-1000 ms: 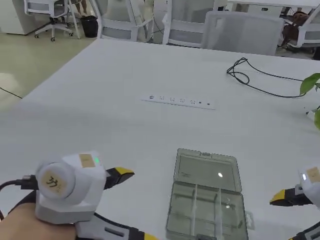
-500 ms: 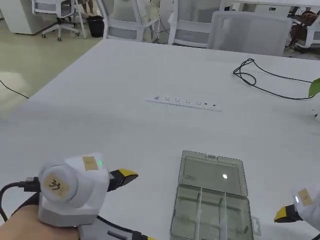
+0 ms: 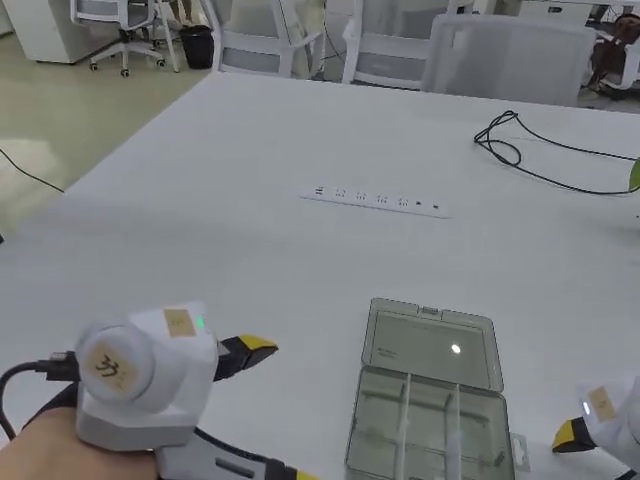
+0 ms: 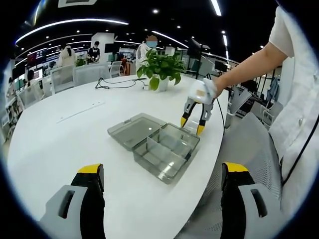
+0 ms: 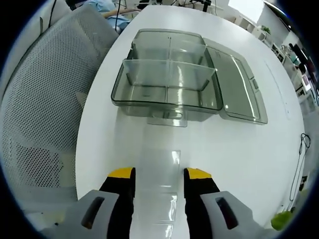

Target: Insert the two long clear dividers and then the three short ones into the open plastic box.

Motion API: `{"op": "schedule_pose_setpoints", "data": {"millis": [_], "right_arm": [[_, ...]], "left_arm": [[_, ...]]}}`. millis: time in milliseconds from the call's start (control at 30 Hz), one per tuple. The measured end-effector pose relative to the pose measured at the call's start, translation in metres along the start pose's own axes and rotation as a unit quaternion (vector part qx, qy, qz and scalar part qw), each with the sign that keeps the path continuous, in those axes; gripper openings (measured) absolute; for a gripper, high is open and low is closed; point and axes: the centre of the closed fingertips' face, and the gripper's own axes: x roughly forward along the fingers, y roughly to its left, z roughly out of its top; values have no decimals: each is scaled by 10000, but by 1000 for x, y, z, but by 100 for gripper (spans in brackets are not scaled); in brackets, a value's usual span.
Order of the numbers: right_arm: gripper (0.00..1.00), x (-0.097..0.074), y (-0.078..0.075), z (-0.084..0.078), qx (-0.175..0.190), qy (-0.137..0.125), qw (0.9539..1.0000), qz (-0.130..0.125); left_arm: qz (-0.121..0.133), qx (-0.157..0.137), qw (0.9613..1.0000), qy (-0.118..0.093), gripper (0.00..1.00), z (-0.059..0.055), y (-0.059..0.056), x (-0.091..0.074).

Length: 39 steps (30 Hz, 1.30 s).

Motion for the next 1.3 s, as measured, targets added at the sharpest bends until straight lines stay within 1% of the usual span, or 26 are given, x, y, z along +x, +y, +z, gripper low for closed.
{"op": "schedule_pose_setpoints", "data": {"millis": [167, 233, 500, 633, 733, 867, 1000, 1067, 1200, 1300], "right_arm": [[37, 0, 2, 0, -5, -7, 10000, 1], [33, -1, 2, -1, -5, -5, 10000, 6], [33, -2, 2, 0, 28, 4, 10000, -18], [33, -4, 1, 0, 5, 5, 10000, -97], [33, -10, 0, 2, 59, -53, 9998, -189], [33, -20, -2, 8, 83, -146, 9993, -328], [33, -33, -3, 17, 62, -245, 9985, -477], [33, -40, -3, 21, 25, -269, 9980, -564], [33, -55, -6, 31, -43, -335, 9965, -765], [33, -68, -7, 42, -111, -388, 9950, -916]], "left_arm": [[-4, -10, 10000, -8, 100, 0, 1, 1], [-12, -3, 10000, 4, 100, -1, 1, 1], [-40, -2, 10000, -2, 100, -1, 0, 2], [-52, 13, 10000, -1, 100, 1, -1, 2], [-57, 22, 10000, 32, 100, 1, 0, 2], [-110, 16, 9999, 4, 100, 5, -2, 4], [-190, -1, 9998, -41, 99, 12, -5, 8], [-227, -95, 9996, -111, 98, 17, -6, 11], [-297, -218, 9991, -187, 96, 26, -7, 15], [-416, -432, 9976, -350, 95, 39, -9, 20]]}}
